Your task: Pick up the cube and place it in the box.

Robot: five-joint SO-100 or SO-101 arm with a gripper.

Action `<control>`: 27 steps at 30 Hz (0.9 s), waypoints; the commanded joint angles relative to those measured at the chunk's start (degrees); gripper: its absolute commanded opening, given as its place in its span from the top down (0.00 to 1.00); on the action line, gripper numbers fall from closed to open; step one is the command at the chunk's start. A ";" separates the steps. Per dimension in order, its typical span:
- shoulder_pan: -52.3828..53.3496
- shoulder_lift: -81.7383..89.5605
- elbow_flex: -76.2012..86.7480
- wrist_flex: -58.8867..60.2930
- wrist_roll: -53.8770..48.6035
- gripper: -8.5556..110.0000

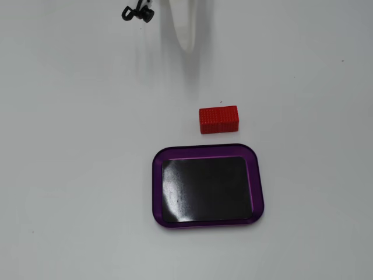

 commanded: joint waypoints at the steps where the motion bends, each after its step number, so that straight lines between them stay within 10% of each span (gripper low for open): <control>1: -0.18 0.97 0.26 -0.44 0.44 0.93; 27: 0.00 0.00 -8.44 -9.14 -2.55 0.93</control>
